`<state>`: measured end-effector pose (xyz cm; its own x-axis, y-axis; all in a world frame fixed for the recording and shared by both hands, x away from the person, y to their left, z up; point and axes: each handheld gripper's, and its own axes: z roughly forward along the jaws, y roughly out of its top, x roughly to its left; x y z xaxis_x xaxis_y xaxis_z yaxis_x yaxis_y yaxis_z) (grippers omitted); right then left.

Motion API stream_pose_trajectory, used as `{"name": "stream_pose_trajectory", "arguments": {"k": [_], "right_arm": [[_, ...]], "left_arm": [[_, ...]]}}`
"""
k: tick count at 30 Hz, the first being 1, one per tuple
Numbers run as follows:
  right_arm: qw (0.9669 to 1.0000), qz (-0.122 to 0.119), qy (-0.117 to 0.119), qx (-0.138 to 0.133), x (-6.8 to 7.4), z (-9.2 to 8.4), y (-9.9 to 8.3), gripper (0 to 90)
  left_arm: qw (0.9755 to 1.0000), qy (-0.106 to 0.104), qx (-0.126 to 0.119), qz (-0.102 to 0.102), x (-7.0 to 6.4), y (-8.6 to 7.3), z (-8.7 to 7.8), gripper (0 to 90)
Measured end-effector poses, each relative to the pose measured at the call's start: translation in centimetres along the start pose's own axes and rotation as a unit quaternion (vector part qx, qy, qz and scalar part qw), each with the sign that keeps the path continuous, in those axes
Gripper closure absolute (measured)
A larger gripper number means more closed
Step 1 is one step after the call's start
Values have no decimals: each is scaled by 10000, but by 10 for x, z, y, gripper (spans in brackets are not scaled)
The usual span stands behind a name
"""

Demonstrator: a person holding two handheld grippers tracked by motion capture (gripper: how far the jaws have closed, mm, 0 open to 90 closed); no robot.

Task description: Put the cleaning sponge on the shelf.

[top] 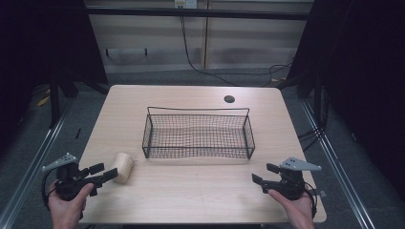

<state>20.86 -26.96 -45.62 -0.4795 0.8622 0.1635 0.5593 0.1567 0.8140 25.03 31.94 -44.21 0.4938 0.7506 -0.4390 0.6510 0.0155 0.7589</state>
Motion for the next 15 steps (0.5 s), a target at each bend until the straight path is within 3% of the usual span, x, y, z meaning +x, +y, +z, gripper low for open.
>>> {"name": "stream_pose_trajectory", "arguments": {"k": [5,8,11,15], "right_arm": [[10000,4,48,64,1,1,0,217],[10000,-7,-77,30,1,-1,2,203],[10000,13,-51,45,2,0,2,199],[10000,-13,7,18,4,1,3,218]], "left_arm": [[9999,-72,104,46,-2,-1,2,203],[9997,-190,150,5,-3,-1,4,194],[9991,-351,228,-74,-6,1,7,295],[9989,-221,406,107,-16,2,9,303]]}}
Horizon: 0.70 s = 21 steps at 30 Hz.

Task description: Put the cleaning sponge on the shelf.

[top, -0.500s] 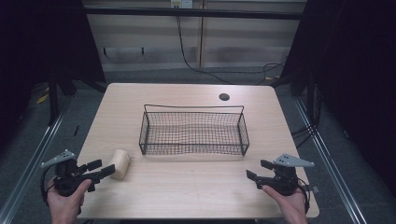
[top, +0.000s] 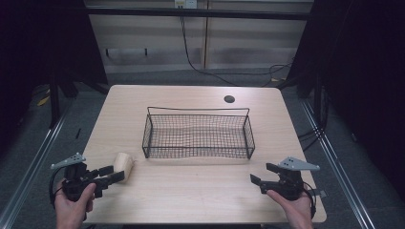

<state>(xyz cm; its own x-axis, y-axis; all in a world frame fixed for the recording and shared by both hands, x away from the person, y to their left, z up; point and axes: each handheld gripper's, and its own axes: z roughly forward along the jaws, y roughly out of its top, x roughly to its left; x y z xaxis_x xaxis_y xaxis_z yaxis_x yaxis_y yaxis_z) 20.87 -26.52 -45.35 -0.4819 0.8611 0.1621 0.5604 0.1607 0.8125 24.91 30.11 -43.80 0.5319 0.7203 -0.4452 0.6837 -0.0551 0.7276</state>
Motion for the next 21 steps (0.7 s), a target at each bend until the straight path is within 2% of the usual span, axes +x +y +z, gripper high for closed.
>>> {"name": "stream_pose_trajectory", "arguments": {"k": [2,4,8,9,10,11,13,14,16,19,21], "right_arm": [[10000,-13,31,-28,1,0,0,218],[10000,-2,47,-18,2,0,0,218],[10000,10,61,3,1,1,0,218],[10000,29,57,-4,1,0,0,223],[10000,31,49,5,1,0,1,229],[10000,25,48,-11,1,0,1,233],[10000,53,61,-25,1,0,1,236],[10000,73,58,-17,0,1,1,236],[10000,64,58,-14,0,1,1,236],[10000,44,63,24,1,1,1,237],[10000,41,70,49,1,2,1,237]], "left_arm": [[10000,-3,20,-18,-3,1,-2,277],[9998,-64,-2,-195,-3,5,-4,256],[9999,-84,118,-48,-2,14,-9,312],[9998,-78,178,-16,-3,15,-9,307],[9995,40,327,16,-4,18,-10,313],[9995,40,327,16,-4,18,-10,311],[9988,22,494,63,-4,23,-10,311],[9981,-59,614,47,-4,27,-8,312],[9977,-68,678,47,-4,30,-7,312],[9953,-181,952,4,-2,38,-3,311],[9941,-58,1086,-46,-2,43,-1,312]]}}
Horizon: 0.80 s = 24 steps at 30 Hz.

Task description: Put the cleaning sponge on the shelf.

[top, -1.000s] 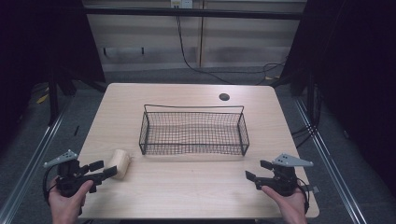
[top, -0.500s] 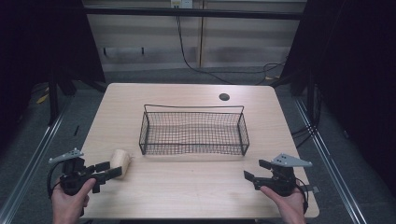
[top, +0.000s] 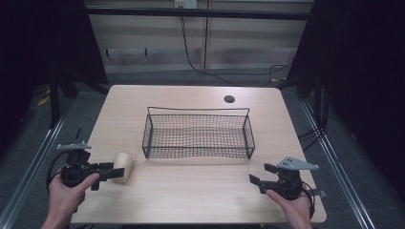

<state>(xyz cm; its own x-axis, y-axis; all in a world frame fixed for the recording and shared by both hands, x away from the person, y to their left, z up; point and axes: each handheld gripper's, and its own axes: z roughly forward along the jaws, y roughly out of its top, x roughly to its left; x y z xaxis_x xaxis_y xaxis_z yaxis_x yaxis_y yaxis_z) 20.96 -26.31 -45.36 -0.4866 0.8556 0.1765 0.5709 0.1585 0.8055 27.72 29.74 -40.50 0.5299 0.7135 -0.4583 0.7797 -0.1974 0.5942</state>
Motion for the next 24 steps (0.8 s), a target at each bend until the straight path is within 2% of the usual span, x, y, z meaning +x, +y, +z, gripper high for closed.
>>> {"name": "stream_pose_trajectory", "arguments": {"k": [1,2,4,6,7,9,13,15,17,21,22,23,24], "right_arm": [[10000,15,7,7,0,0,0,237],[10000,19,14,10,0,0,0,237],[10000,24,44,46,0,1,0,237],[10000,6,61,61,0,1,0,237],[10000,6,61,61,0,1,0,237],[9999,13,66,88,1,1,0,239],[9999,40,26,127,0,2,0,240],[9999,56,50,125,-1,2,-1,239],[9999,59,58,138,0,2,-1,239],[9998,62,87,165,0,3,-1,239],[9998,63,82,168,0,3,-1,239],[9998,63,82,168,0,3,-1,239],[9998,66,95,170,0,3,-1,239]], "left_arm": [[9999,66,139,-15,0,4,0,309],[9999,66,139,-15,0,4,0,309],[9990,247,373,62,-3,10,2,308],[9987,243,443,61,-3,12,3,304],[9983,279,507,18,-4,13,4,304],[9976,366,587,62,-4,17,6,300],[9947,439,928,89,-2,27,11,290],[9938,604,932,68,-1,30,11,290],[9930,620,1000,49,1,33,10,277],[9893,814,1207,-4,4,38,10,259],[9860,928,1387,-5,5,41,11,250],[9860,928,1387,-5,5,41,11,250],[9851,1020,1388,-11,5,42,12,250]]}}
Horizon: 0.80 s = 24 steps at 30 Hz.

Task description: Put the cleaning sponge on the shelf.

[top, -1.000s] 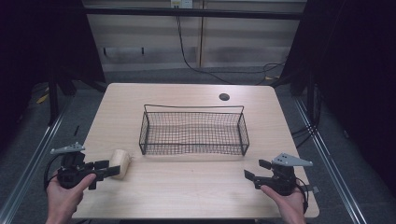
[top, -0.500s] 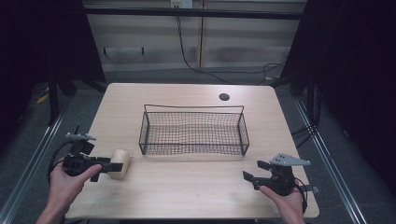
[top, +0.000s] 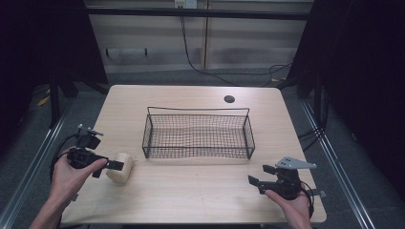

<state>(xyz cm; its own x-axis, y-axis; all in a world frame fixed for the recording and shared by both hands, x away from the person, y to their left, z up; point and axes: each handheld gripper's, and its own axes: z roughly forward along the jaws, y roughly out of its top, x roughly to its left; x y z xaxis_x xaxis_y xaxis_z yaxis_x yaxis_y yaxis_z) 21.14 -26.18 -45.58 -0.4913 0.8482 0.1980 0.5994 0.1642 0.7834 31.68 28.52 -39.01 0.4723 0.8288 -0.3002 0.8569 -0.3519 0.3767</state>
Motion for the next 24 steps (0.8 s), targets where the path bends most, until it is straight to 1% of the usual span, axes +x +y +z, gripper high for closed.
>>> {"name": "stream_pose_trajectory", "arguments": {"k": [1,2,3,5,7,8,9,10,13,14,16,17,18,19,20,21,22,23,24], "right_arm": [[10000,-6,7,7,0,0,0,239],[10000,3,16,9,0,1,0,239],[10000,3,16,9,0,1,0,239],[10000,32,43,23,-1,2,-1,239],[10000,38,53,30,-1,2,-1,239],[10000,33,56,30,-1,2,-1,239],[10000,47,54,53,-1,2,-1,239],[10000,45,54,57,-1,2,-1,239],[10000,44,49,60,-1,2,-1,239],[10000,44,51,66,-1,2,-1,239],[10000,45,51,68,-1,2,-1,239],[10000,43,55,71,-1,2,-1,237],[9999,40,59,95,-1,2,-1,237],[9999,40,59,95,-1,2,-1,237],[9999,34,58,97,-1,2,-1,237],[9999,33,66,98,-1,3,-1,237],[9999,33,79,106,-1,3,-1,237],[9999,40,84,116,-1,3,-1,236],[9999,44,84,124,-1,3,-1,235]], "left_arm": [[10000,22,65,46,1,2,0,249],[9998,39,184,1,2,6,1,232],[9998,39,184,1,2,6,1,220],[9994,156,295,-9,2,9,2,214],[9993,210,312,-38,3,12,3,206],[9989,239,385,-73,4,14,4,199],[9988,234,406,-111,4,15,4,189],[9988,195,443,-96,5,17,5,184],[9983,122,555,-132,5,19,7,184],[9975,191,662,-169,5,21,10,184],[9973,225,668,-191,6,23,11,184],[9969,345,666,-257,5,24,12,184],[9947,587,820,-194,3,25,15,184],[9947,587,820,-194,3,25,15,184],[9945,504,887,-219,3,26,17,184],[9941,465,952,-247,4,27,19,185],[9934,541,975,-275,4,28,21,195],[9927,575,1013,-297,5,30,22,199],[9925,553,1041,-308,6,31,23,196]]}}
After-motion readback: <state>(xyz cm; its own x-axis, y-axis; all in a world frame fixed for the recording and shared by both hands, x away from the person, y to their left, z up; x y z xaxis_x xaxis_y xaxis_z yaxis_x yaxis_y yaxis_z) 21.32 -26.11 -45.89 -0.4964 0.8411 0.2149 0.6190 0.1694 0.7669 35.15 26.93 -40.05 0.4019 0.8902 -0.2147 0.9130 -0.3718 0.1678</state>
